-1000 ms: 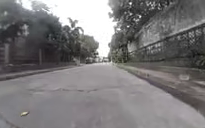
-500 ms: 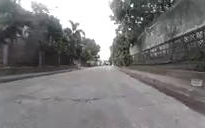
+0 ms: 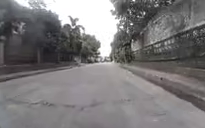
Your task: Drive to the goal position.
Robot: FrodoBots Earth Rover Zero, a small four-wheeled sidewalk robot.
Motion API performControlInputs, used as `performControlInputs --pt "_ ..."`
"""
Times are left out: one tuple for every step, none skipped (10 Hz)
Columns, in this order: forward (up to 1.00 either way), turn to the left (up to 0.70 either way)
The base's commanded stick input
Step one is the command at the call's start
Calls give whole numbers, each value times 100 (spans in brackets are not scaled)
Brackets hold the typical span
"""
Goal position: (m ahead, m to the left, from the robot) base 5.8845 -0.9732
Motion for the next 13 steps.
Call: performControlInputs --pt "85 0" --pt "85 0" --pt "85 0" --pt "85 1" --pt "85 3" --pt "85 0" --pt "85 0" --pt "85 0" --pt "85 -33" --pt "85 -34" --pt "85 -12" --pt "85 0" --pt "85 0"
